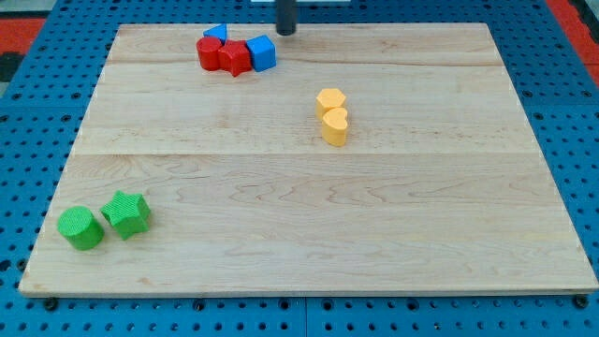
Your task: Separate the blue and red blocks on the board
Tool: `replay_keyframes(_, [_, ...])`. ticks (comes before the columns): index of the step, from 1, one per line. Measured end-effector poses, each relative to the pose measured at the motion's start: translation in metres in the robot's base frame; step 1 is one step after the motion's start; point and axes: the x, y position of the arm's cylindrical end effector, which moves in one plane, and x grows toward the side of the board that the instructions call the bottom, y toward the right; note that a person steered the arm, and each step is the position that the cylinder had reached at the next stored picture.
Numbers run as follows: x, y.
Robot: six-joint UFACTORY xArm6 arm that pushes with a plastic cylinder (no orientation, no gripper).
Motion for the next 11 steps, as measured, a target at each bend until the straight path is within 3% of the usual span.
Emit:
replay_keyframes(2, [-0.001,-0.141])
replay_keyframes(3, [0.014,-0.155])
replay_keyframes(5, [0.059,-0.033])
replay_keyframes(7, [0.073,0.031])
replay_keyframes(8, [0.079,-0.007])
replay_keyframes(9, [0.092,-0.009])
replay_keyframes(11, [0.115,0.144])
